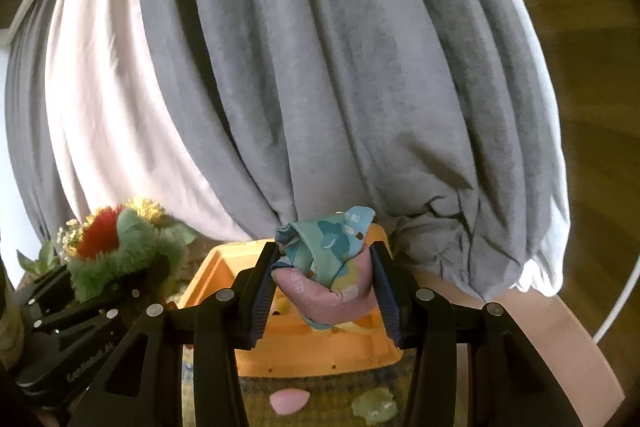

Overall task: Organize soft objects
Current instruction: 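Carry the red-and-green plush and pink-and-teal cloth over the orange crate, then open both tools to drop the plush and cloth into the crate, then move both tools back toward the frog, heart and towel on the cloth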

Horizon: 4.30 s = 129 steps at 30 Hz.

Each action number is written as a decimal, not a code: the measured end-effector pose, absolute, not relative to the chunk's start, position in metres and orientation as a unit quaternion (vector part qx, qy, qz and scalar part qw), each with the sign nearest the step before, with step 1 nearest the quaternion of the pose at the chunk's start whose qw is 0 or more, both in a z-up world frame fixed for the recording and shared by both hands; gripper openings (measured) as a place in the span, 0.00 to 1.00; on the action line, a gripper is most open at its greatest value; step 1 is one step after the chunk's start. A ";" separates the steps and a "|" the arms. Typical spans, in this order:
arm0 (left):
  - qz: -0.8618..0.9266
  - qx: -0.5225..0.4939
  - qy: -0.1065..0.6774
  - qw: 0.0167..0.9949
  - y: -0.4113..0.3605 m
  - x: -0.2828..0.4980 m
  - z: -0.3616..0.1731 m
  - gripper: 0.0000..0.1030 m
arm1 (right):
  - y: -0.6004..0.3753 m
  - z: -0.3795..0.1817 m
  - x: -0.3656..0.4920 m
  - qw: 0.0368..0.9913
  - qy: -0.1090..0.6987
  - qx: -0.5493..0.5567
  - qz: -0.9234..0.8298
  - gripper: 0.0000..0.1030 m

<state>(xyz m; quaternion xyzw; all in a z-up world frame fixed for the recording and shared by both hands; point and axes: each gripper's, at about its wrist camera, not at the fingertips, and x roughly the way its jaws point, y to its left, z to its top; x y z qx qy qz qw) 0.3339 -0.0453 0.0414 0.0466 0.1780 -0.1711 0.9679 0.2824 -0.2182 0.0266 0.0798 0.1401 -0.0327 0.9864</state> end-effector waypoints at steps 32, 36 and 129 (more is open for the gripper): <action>-0.134 0.071 0.284 0.947 -0.068 0.480 -0.034 0.45 | -0.223 -0.020 0.435 0.968 0.246 0.031 -0.025 0.45; -0.140 0.077 0.304 0.939 -0.073 0.492 -0.045 0.47 | -0.222 -0.028 0.448 0.964 0.263 0.023 -0.023 0.45; -0.271 0.177 0.271 0.906 -0.095 0.277 -0.087 0.95 | -0.244 -0.087 0.193 0.922 0.275 0.118 -0.248 0.85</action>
